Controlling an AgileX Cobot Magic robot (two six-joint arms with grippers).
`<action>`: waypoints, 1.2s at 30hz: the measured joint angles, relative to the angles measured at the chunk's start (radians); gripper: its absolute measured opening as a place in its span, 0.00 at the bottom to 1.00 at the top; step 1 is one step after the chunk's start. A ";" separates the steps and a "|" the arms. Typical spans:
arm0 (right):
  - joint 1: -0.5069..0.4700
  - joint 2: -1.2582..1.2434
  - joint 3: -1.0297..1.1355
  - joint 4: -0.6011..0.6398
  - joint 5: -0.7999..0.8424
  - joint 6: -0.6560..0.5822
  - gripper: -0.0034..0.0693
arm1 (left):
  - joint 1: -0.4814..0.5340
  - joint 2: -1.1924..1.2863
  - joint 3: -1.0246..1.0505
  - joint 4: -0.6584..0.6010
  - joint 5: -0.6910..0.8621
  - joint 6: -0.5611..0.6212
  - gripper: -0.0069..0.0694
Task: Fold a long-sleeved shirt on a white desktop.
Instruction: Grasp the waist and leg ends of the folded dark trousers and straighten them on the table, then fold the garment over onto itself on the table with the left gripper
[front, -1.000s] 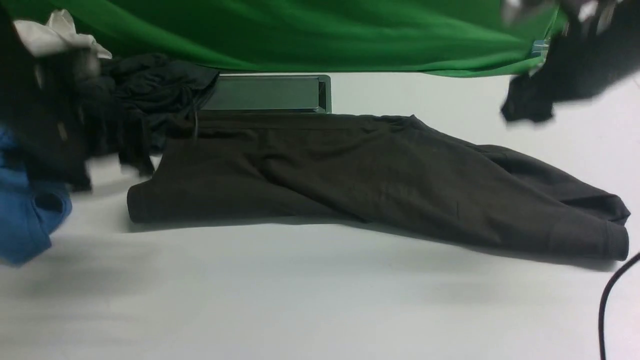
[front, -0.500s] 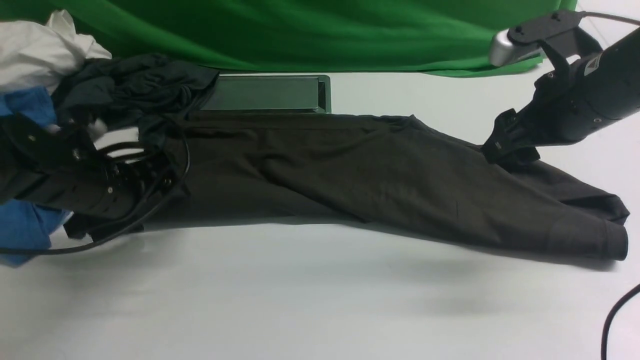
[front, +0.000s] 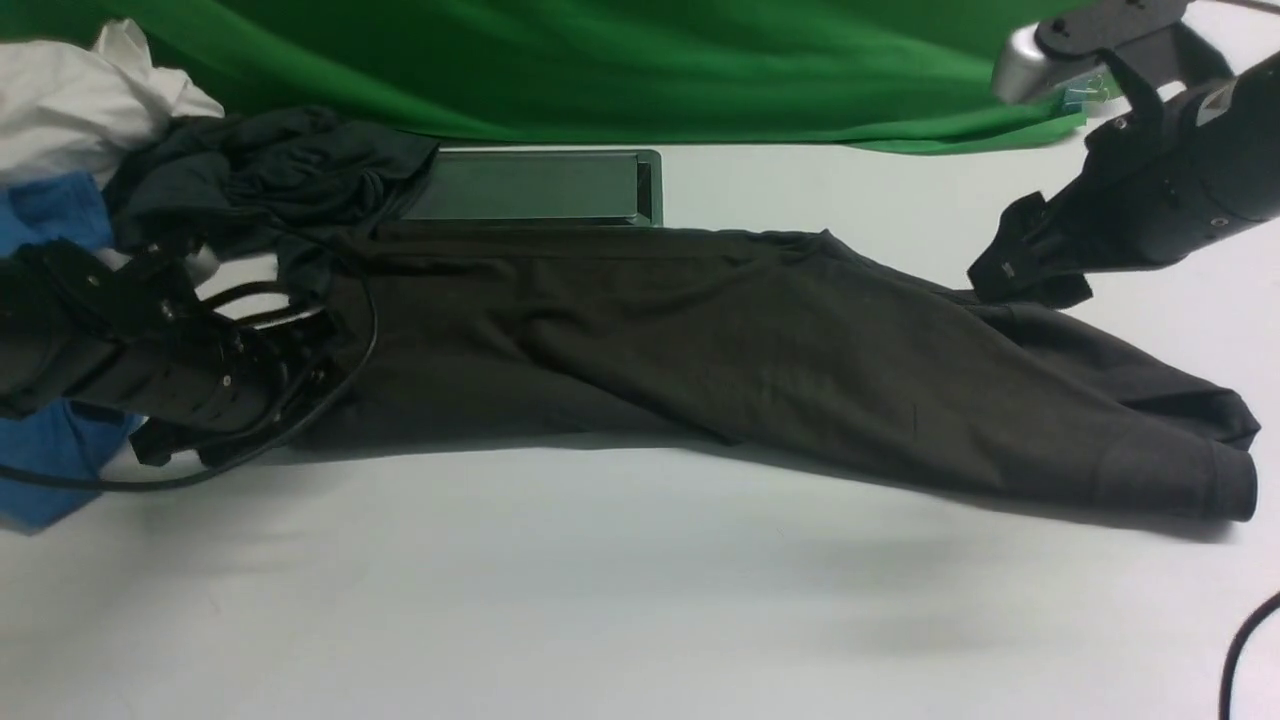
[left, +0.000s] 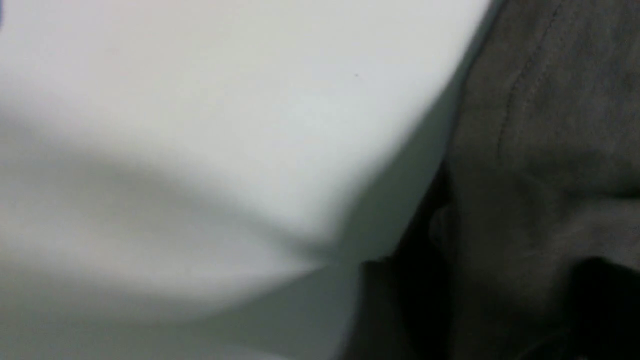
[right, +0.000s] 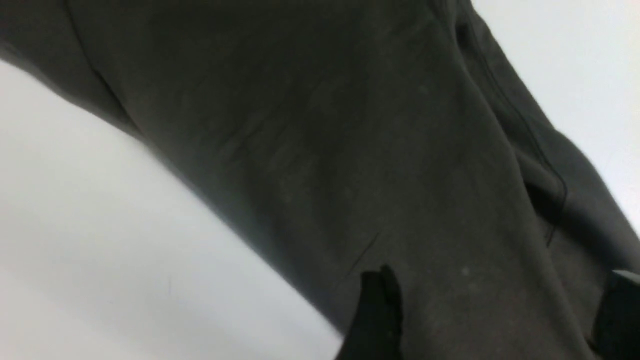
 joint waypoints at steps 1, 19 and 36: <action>0.000 -0.016 0.003 0.001 0.001 0.008 0.76 | 0.004 0.000 0.000 0.000 0.008 0.014 0.43; 0.000 -0.462 0.139 0.078 0.001 0.041 0.08 | 0.230 -0.281 0.010 0.018 0.133 0.158 0.19; 0.000 -0.499 0.139 0.151 0.001 0.042 0.13 | -0.582 -0.023 -0.607 -0.185 0.215 0.182 0.19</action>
